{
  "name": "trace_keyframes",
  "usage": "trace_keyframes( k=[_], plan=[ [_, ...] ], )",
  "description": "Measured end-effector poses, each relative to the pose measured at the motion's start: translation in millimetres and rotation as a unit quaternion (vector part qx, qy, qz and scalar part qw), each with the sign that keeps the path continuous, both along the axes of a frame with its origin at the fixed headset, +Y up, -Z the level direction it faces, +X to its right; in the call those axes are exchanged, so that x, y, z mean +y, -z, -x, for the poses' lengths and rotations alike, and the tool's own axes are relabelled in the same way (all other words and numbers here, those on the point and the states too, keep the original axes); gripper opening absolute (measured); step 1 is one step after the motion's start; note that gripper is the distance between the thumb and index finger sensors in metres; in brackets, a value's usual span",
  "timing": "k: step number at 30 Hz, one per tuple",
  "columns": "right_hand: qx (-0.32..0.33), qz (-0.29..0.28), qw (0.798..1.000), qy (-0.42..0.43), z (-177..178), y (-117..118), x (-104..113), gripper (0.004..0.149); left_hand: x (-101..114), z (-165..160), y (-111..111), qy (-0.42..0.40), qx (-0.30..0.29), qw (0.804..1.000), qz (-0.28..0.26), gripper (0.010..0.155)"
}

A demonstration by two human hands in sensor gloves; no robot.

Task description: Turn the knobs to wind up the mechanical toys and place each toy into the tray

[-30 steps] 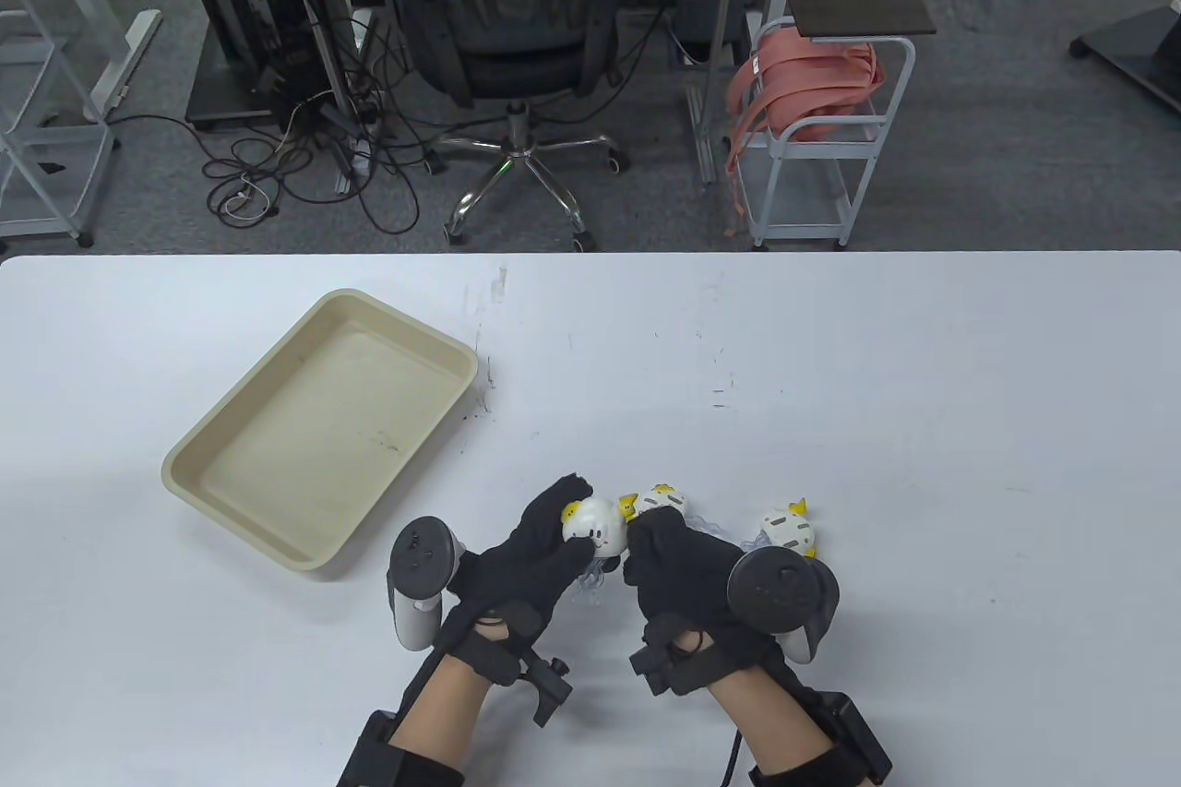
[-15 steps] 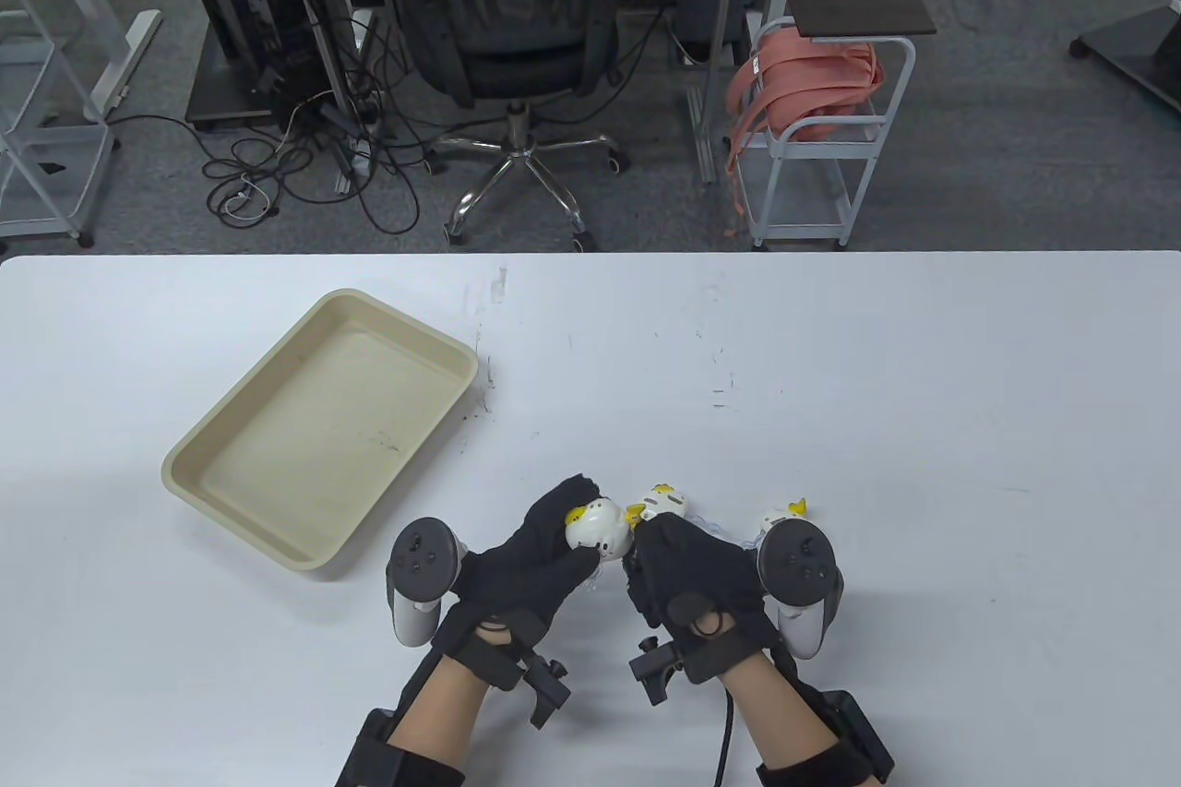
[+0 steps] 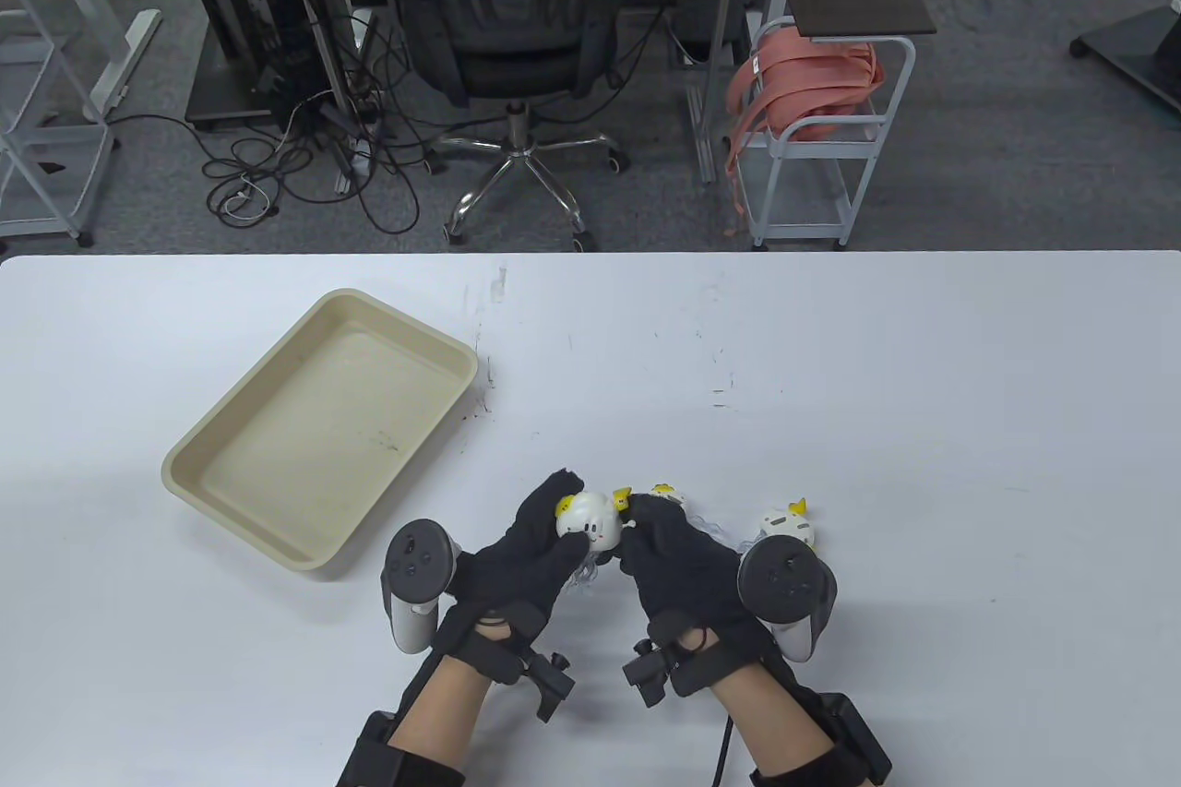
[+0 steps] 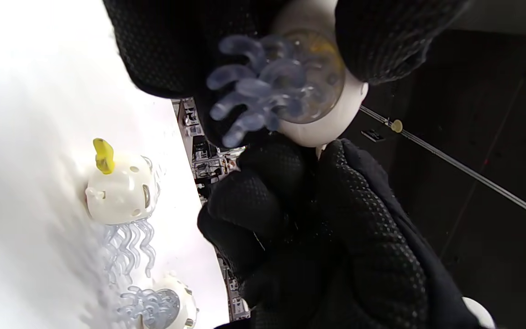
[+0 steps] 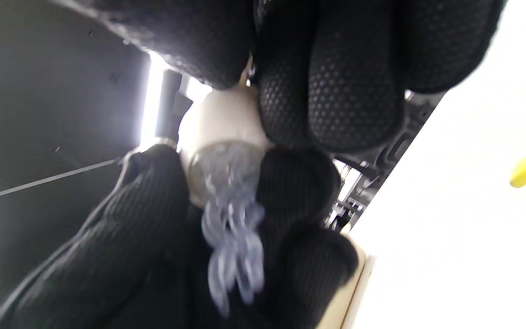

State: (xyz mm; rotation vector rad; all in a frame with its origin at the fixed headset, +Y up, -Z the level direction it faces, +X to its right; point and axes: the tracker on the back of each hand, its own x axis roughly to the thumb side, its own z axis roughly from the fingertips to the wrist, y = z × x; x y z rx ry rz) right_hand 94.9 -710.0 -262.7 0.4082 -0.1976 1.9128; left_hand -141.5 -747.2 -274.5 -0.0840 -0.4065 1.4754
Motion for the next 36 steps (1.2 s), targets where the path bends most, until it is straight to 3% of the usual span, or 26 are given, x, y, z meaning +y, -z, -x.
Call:
trace_keyframes(
  k=[11, 15, 21, 24, 29, 36],
  plan=[
    [-0.046, -0.101, 0.989, -0.095, 1, -6, 10, 0.046, -7, -3, 1, -0.051, -0.022, 0.997, 0.051, 0.073],
    [-0.053, -0.08, 0.993, -0.068, -4, -4, 8, 0.044, -5, -5, 1, -0.032, -0.028, 0.999, 0.031, 0.072],
    [-0.033, 0.045, 0.998, 0.03, -14, 6, -5, 0.044, 1, -6, 1, 0.004, -0.04, 0.999, -0.012, 0.07],
    [-0.023, 0.082, 0.994, 0.065, -16, 8, -8, 0.044, 5, -7, -1, 0.007, -0.048, 0.998, -0.026, 0.07],
    [-0.021, 0.085, 0.994, 0.07, -15, 9, -11, 0.044, 5, -7, -1, 0.007, -0.05, 0.998, -0.028, 0.069],
    [-0.043, 0.046, 0.997, 0.043, -13, 5, -8, 0.046, 5, -4, 0, 0.014, -0.035, 0.999, -0.033, 0.069]
  ],
)
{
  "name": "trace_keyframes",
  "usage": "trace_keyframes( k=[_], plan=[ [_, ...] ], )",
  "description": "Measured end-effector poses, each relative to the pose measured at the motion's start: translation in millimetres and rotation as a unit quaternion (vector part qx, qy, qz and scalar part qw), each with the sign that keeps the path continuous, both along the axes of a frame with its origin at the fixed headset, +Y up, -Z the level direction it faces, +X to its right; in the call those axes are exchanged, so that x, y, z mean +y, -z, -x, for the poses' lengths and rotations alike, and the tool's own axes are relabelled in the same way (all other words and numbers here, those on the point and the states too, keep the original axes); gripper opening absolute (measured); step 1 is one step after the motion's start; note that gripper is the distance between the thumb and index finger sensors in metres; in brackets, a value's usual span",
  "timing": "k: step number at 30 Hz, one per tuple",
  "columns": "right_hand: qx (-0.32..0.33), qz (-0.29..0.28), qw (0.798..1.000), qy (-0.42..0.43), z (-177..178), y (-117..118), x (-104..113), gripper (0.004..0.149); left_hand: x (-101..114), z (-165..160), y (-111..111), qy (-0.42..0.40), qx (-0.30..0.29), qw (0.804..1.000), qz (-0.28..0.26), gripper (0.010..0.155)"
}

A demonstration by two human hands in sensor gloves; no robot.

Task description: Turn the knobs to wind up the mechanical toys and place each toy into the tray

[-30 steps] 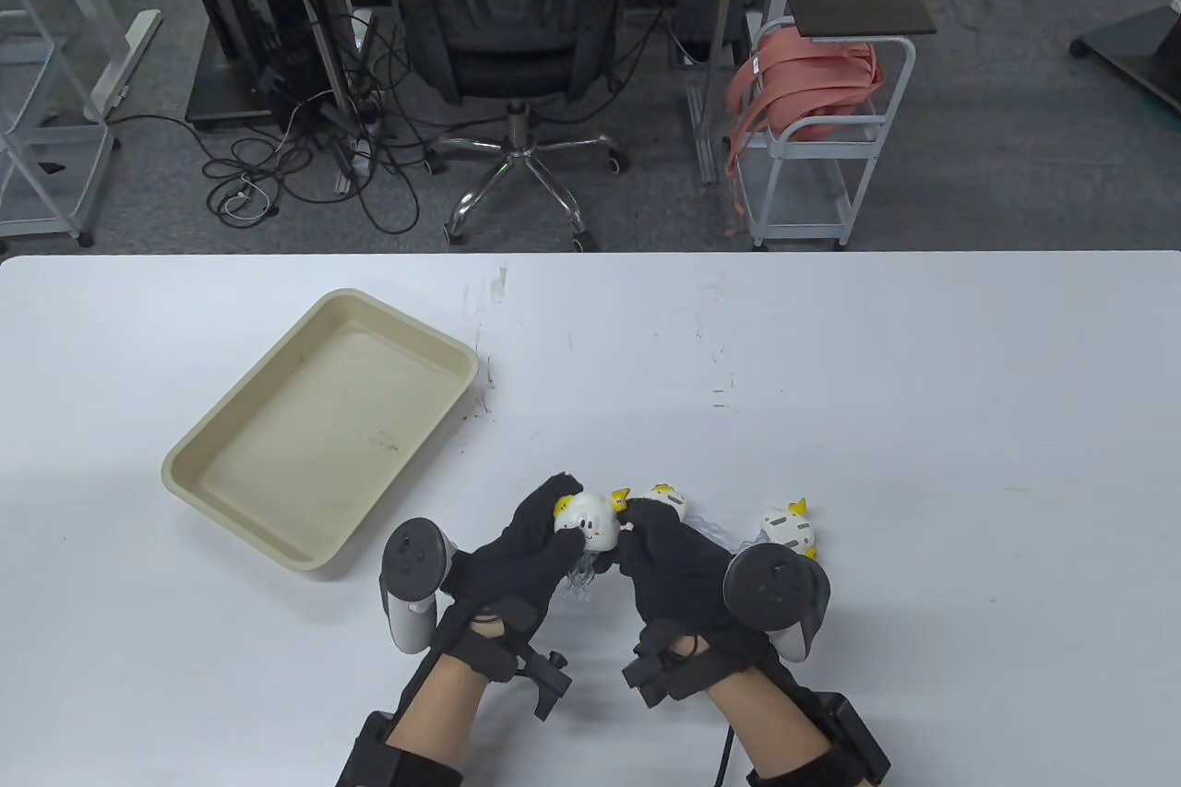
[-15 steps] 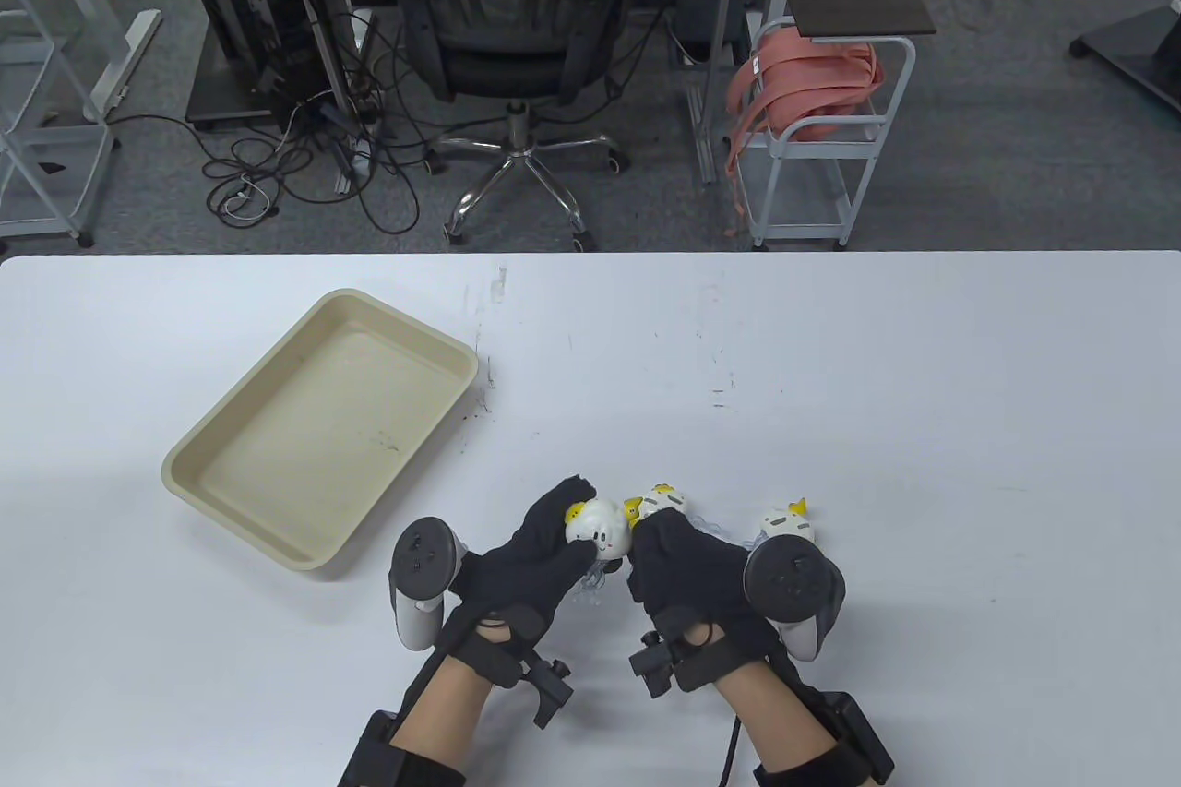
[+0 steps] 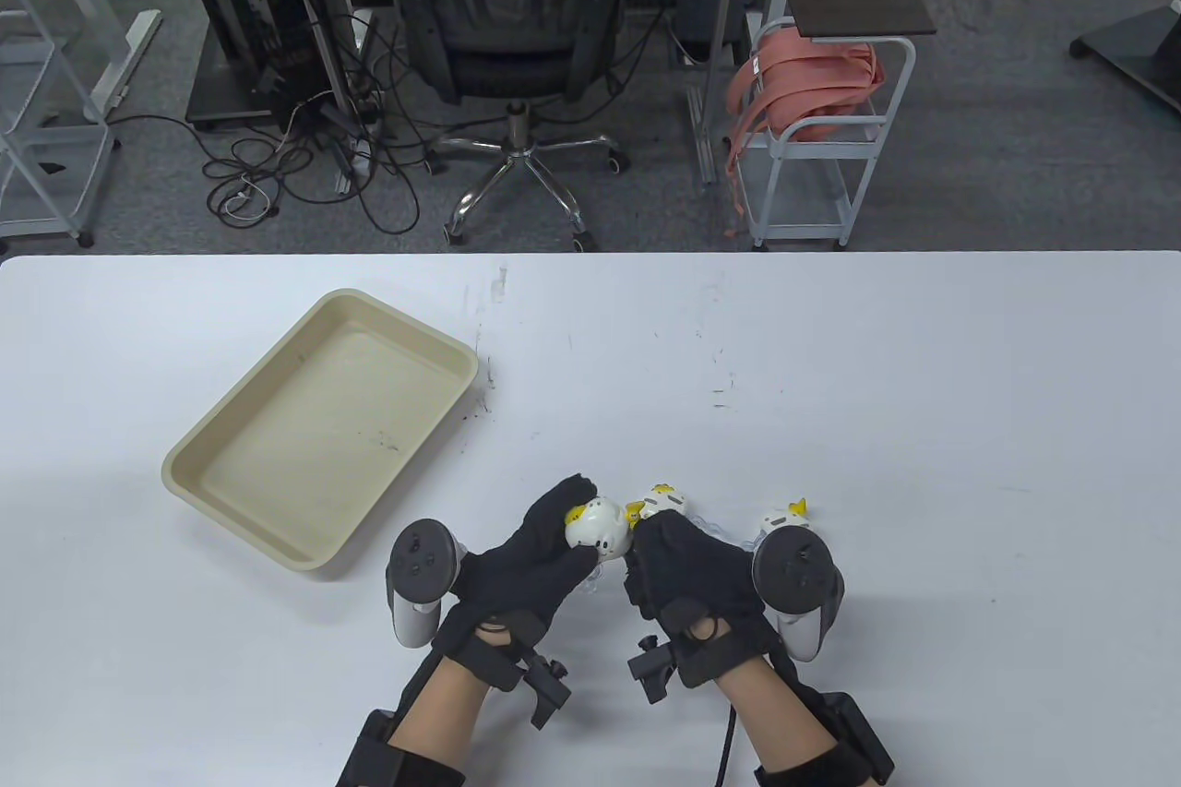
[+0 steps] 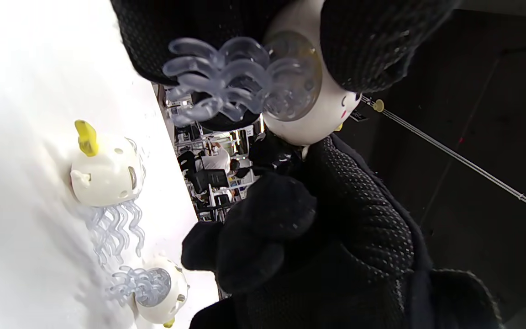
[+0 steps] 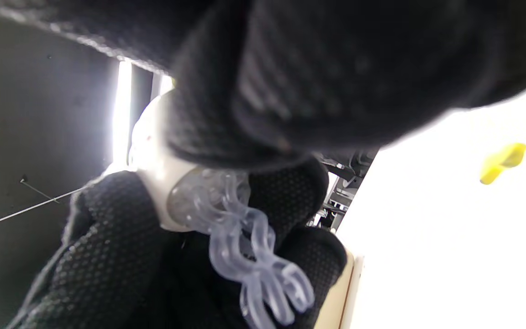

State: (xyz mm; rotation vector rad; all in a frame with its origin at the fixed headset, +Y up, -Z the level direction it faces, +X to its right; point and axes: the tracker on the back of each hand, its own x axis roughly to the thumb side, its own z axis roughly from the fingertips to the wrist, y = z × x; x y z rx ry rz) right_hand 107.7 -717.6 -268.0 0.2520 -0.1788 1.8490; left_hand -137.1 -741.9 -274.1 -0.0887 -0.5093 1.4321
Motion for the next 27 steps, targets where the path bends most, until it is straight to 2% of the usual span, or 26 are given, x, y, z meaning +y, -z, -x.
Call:
trace_keyframes(
  k=[5, 10, 13, 21, 25, 27],
  plan=[
    [-0.002, -0.035, 0.999, -0.023, 3, -3, 5, 0.048, -2, 1, 0, 0.013, 0.02, 1.0, 0.01, 0.069],
    [0.041, -0.048, 0.996, -0.056, 13, -4, 6, 0.05, -5, 7, 1, -0.033, 0.032, 0.998, 0.039, 0.069],
    [0.038, -0.068, 0.994, -0.081, 16, -7, 10, 0.049, -6, 8, 1, -0.038, 0.031, 0.998, 0.041, 0.07],
    [0.024, -0.135, 0.982, -0.128, 16, -11, 15, 0.046, -8, 6, 2, -0.073, 0.016, 0.994, 0.076, 0.072],
    [0.004, -0.174, 0.974, -0.143, 14, -14, 17, 0.047, -14, 1, 3, -0.096, -0.015, 0.989, 0.109, 0.074],
    [-0.008, -0.168, 0.975, -0.146, 11, -12, 18, 0.047, -15, -1, 3, -0.092, -0.023, 0.989, 0.112, 0.075]
  ],
)
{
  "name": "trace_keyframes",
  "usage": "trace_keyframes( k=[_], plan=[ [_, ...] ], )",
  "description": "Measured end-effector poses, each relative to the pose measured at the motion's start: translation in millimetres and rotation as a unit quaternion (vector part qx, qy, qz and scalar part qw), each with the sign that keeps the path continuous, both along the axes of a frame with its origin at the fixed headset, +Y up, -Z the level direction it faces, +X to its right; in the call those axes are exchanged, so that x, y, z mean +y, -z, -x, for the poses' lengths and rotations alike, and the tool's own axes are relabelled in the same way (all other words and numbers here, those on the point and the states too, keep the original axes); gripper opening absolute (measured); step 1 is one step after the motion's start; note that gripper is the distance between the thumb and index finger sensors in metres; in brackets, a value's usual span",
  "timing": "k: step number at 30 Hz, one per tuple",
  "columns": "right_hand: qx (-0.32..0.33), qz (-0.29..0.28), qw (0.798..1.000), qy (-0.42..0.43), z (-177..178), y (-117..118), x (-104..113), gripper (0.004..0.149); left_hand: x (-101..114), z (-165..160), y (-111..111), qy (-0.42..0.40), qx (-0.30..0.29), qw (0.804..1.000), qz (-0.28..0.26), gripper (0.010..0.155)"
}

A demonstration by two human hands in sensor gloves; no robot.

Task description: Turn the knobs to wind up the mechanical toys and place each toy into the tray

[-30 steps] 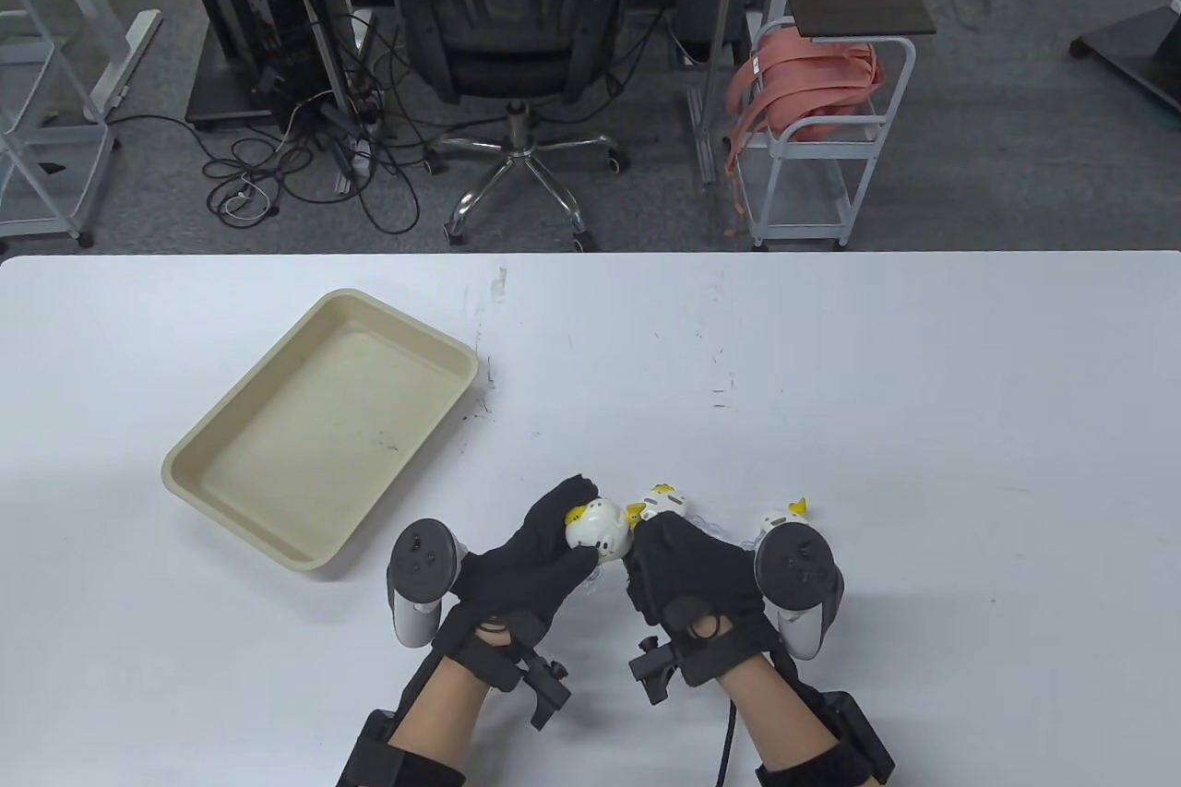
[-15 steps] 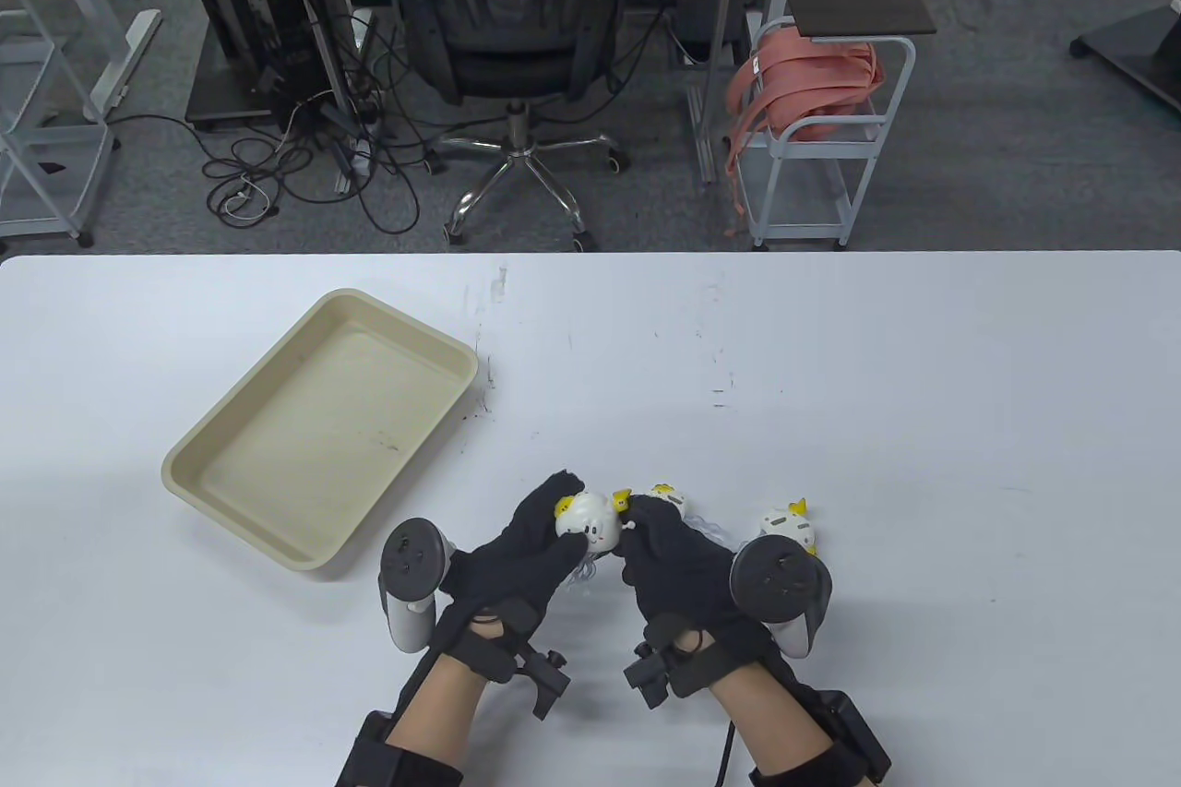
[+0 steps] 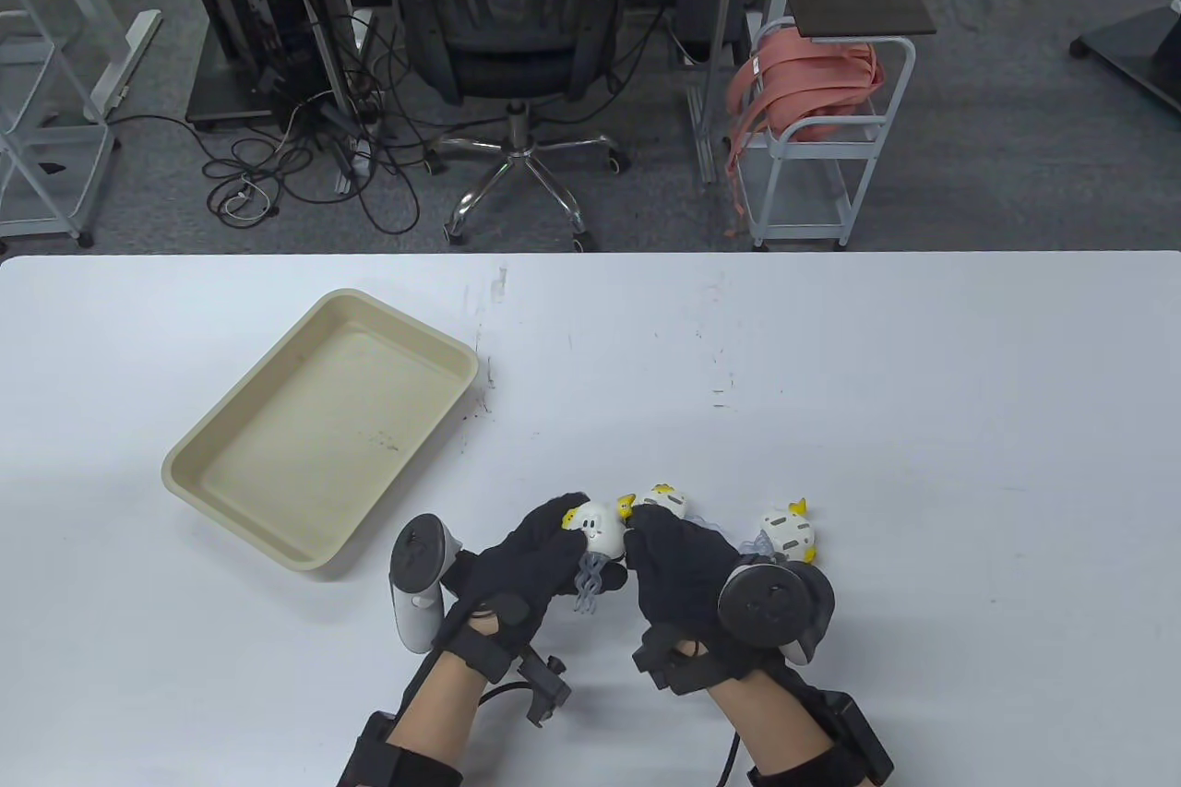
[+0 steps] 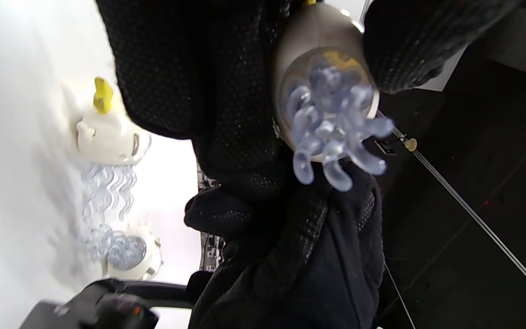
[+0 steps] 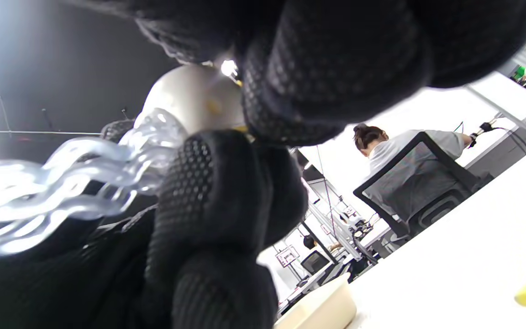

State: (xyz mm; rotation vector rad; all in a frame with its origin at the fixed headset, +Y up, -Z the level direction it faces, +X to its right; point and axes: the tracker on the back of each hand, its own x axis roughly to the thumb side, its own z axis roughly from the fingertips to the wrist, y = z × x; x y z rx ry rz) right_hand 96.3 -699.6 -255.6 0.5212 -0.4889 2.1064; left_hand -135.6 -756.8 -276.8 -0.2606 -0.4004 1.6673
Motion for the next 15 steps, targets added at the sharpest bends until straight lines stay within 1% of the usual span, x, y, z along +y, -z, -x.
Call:
trace_keyframes(
  k=[1, 3, 4, 6, 8, 11, 15],
  plan=[
    [-0.002, 0.006, 1.0, 0.004, -1, 1, -1, 0.046, 1, -1, 0, 0.006, 0.0, 1.0, -0.007, 0.075],
    [-0.009, 0.049, 0.998, 0.032, -5, 5, -4, 0.046, 5, -2, -1, 0.037, 0.005, 0.999, -0.035, 0.073],
    [-0.006, 0.08, 0.995, 0.055, -8, 7, -6, 0.045, 7, -2, -2, 0.049, 0.008, 0.997, -0.05, 0.073],
    [0.011, 0.144, 0.982, 0.117, -12, 11, -13, 0.045, 13, -2, -2, 0.072, 0.01, 0.994, -0.082, 0.072],
    [0.022, 0.184, 0.971, 0.15, -13, 14, -17, 0.045, 16, -1, -3, 0.081, 0.008, 0.991, -0.102, 0.071],
    [0.026, 0.196, 0.967, 0.159, -15, 15, -18, 0.045, 18, -1, -4, 0.103, 0.017, 0.987, -0.126, 0.072],
    [0.028, 0.204, 0.965, 0.161, -15, 16, -21, 0.045, 19, -1, -5, 0.113, 0.022, 0.984, -0.133, 0.071]
  ],
)
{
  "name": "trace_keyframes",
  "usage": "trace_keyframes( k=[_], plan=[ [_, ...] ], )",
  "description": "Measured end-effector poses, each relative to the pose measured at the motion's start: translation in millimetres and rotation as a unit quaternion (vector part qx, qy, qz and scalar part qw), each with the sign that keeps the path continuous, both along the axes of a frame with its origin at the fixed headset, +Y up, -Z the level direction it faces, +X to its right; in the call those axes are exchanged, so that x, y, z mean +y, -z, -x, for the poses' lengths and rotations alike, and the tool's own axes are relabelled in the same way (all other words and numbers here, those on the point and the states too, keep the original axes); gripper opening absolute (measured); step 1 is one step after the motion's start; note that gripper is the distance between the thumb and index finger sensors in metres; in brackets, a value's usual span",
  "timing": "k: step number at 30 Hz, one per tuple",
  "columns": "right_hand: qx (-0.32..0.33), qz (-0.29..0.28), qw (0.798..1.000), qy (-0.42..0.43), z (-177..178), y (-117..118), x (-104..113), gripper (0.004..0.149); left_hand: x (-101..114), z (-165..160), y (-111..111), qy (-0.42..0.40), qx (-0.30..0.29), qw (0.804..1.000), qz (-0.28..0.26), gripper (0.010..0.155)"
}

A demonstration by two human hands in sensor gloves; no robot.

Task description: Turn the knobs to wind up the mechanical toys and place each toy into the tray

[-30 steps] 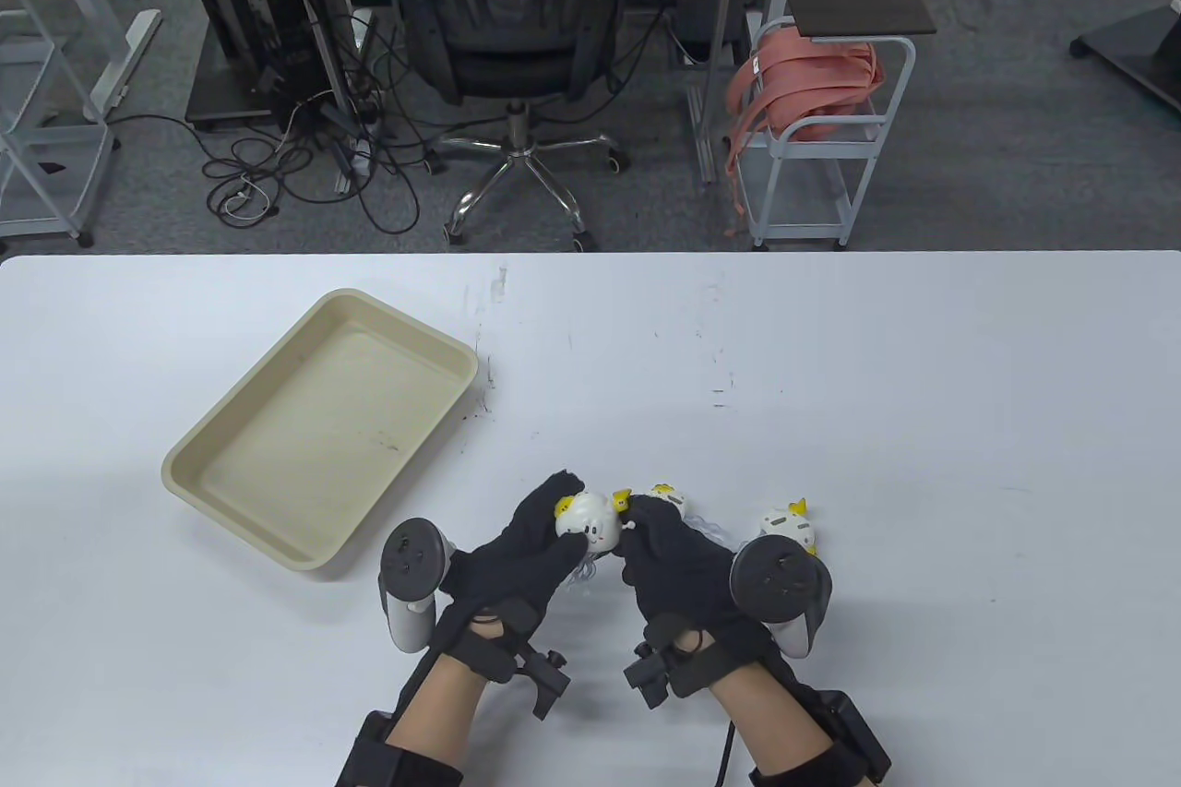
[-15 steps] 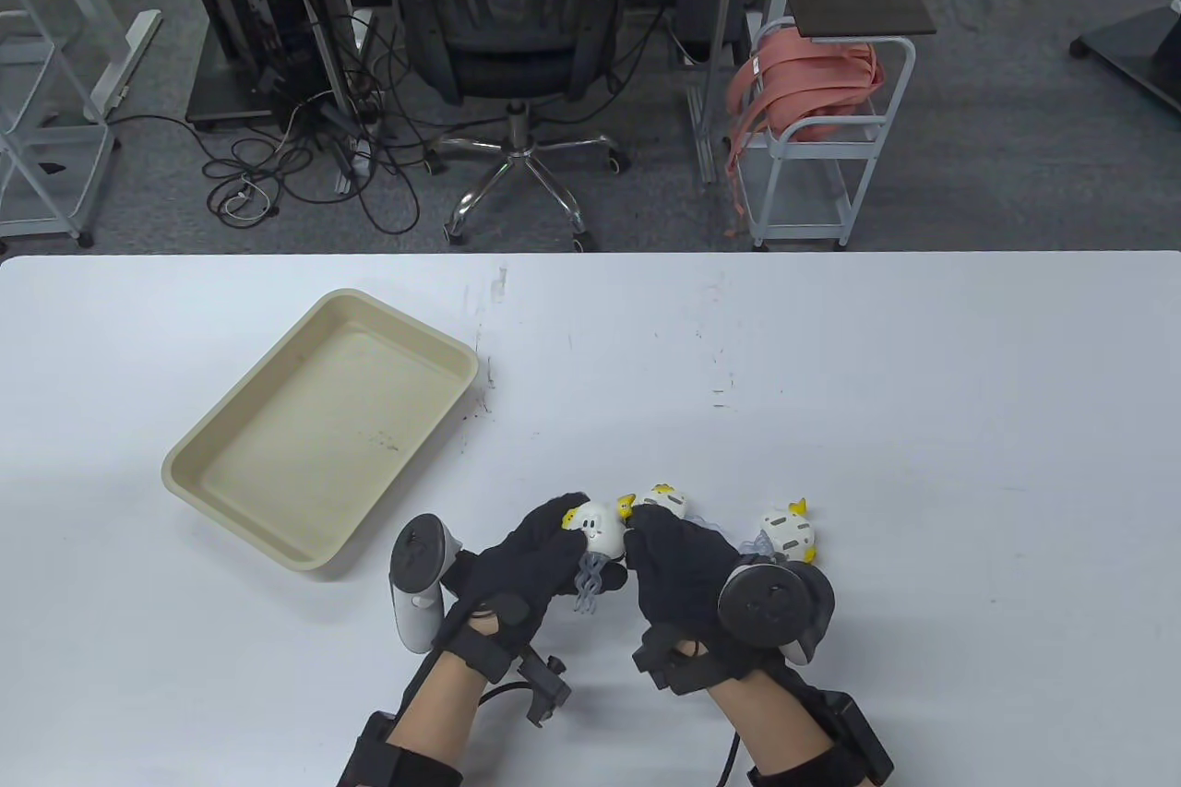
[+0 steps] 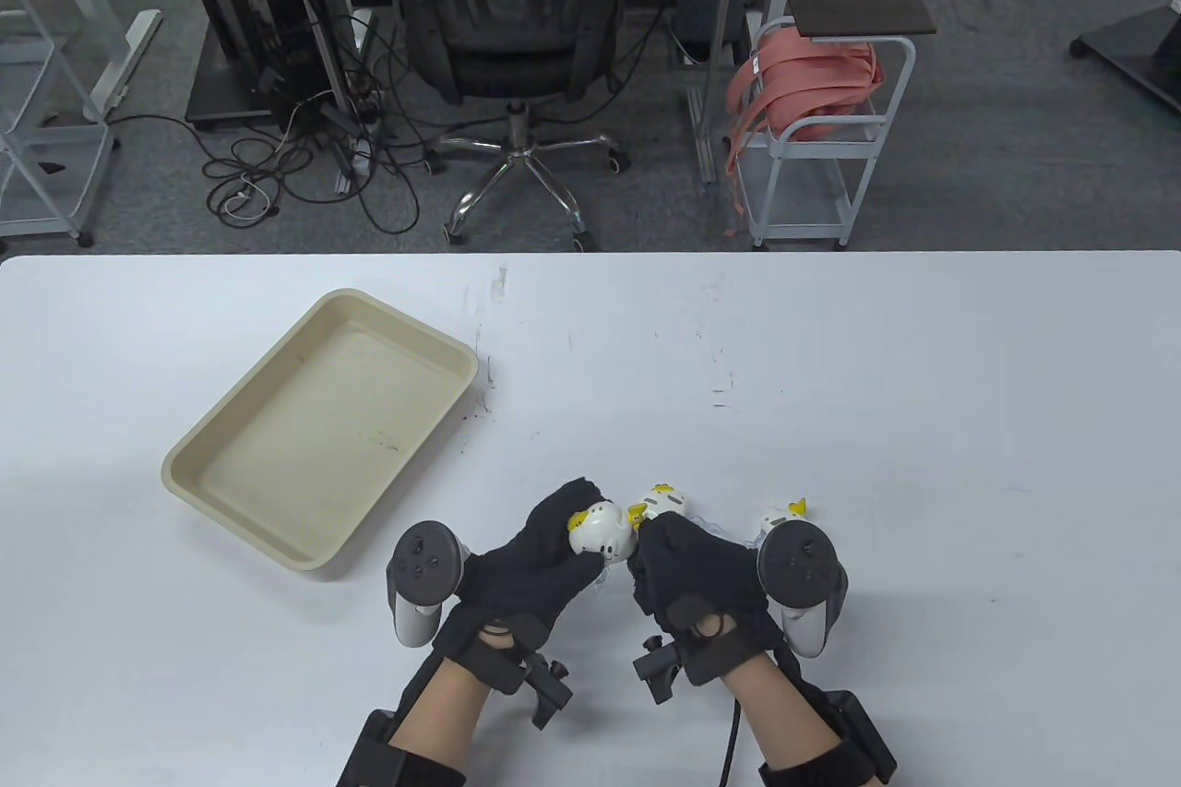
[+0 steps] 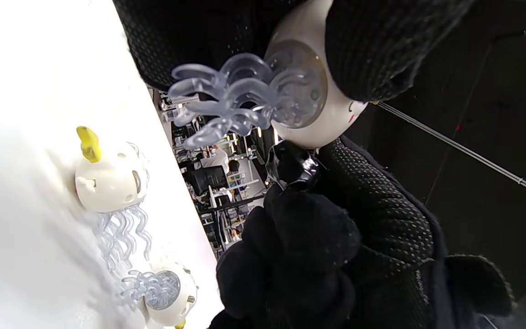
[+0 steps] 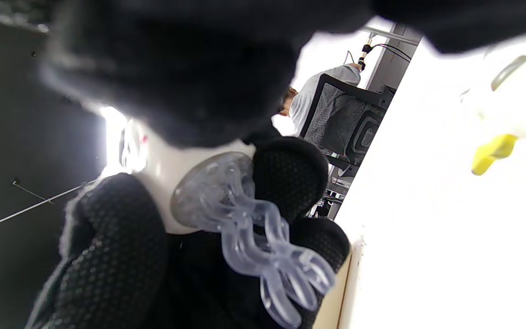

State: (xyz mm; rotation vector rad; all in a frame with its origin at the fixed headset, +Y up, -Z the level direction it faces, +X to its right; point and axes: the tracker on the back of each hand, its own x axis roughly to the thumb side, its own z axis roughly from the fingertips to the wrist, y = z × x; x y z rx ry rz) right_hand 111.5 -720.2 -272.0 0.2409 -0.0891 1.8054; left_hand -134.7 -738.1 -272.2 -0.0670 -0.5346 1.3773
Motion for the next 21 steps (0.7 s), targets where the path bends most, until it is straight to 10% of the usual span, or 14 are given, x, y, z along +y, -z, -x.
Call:
trace_keyframes(
  k=[21],
  plan=[
    [0.017, -0.094, 0.993, -0.065, 18, -9, 8, 0.05, -10, 11, 4, -0.053, 0.037, 0.996, 0.062, 0.072]
  ],
)
